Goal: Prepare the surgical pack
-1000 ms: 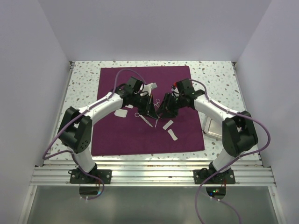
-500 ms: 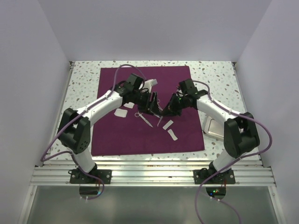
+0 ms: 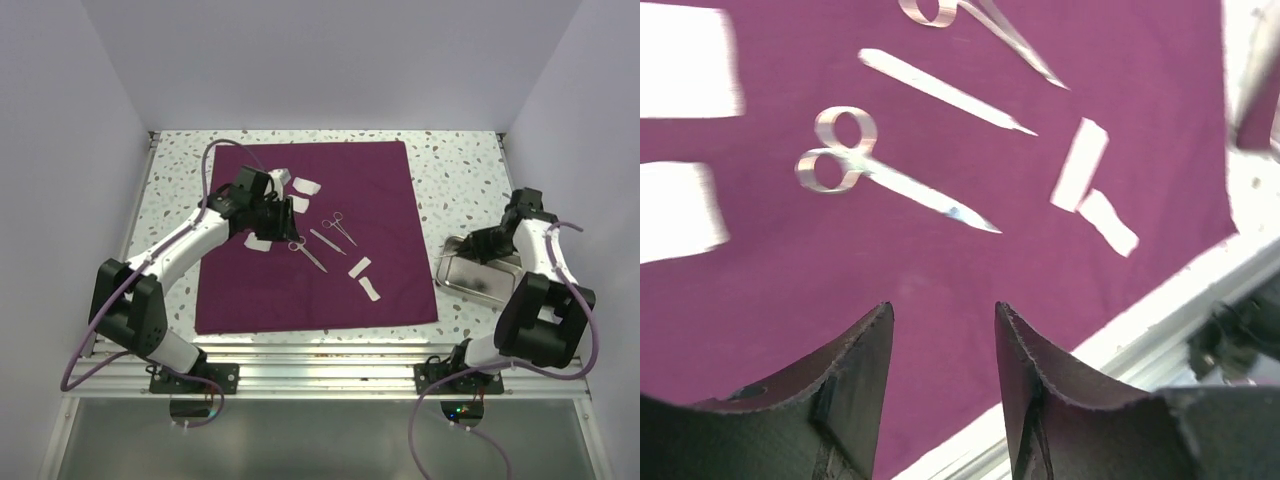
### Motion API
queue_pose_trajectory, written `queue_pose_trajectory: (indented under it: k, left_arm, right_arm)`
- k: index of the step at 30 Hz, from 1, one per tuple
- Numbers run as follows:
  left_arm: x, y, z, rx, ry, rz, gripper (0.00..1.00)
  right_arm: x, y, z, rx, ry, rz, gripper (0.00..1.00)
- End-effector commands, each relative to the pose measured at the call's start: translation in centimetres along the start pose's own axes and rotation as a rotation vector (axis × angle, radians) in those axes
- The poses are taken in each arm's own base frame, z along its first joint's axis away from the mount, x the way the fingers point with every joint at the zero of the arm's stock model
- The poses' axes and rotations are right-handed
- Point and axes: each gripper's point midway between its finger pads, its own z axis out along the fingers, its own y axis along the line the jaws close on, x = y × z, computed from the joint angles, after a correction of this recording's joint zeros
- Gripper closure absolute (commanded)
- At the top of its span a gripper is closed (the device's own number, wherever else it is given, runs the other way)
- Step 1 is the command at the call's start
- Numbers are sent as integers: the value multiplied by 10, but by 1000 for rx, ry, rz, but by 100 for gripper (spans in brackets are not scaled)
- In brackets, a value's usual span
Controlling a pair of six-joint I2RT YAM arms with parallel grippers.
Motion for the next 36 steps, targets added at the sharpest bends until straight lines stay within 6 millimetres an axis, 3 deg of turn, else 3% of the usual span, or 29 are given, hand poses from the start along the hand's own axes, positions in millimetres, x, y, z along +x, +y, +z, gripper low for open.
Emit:
queue_pose_trajectory:
  k: [1, 7, 12, 16, 19, 21, 23, 28, 29, 32, 33, 34, 35, 36]
  left_arm:
    - [-13, 32, -13, -123, -73, -15, 51]
    - [-18, 49, -12, -191, -75, -23, 48]
    - [-19, 53, -5, -213, -47, -48, 46]
    - [-21, 51, 1, -209, -23, -68, 46]
    - [-20, 50, 4, -201, -11, -87, 46]
    - [-20, 45, 6, -179, -4, -114, 44]
    - [-16, 43, 11, -170, 23, -147, 43]
    - [-16, 29, 22, -97, 61, -208, 44]
    - [-18, 27, 23, -96, 60, -229, 45]
    - [-16, 30, 30, -126, 81, -291, 44]
    - [-14, 33, 35, -142, 92, -315, 44]
    - [-13, 34, 38, -152, 97, -336, 44]
    - [-14, 37, 40, -183, 93, -376, 45]
    - [-11, 41, 46, -209, 107, -398, 49]
  right_arm:
    - [-26, -23, -7, 124, -59, 174, 100]
    - [-81, -55, -6, 195, -123, 320, 100]
    - [-97, -60, 11, 159, -145, 420, 100]
    - [-97, -61, 22, 165, -143, 430, 99]
    - [-99, -66, 23, 185, -160, 424, 85]
    - [-101, -66, 26, 174, -168, 417, 69]
    - [-100, -65, 28, 171, -154, 395, 59]
    - [-98, -43, 7, 231, -221, 148, 49]
    - [-89, -27, 0, 227, -225, 66, 48]
    - [-70, 0, -13, 221, -257, -131, 48]
    - [-48, 23, -17, 193, -255, -285, 47]
    - [-36, 35, -21, 178, -255, -367, 47]
    - [-6, 56, -23, 132, -236, -497, 47]
    - [9, 62, -24, 116, -215, -601, 47]
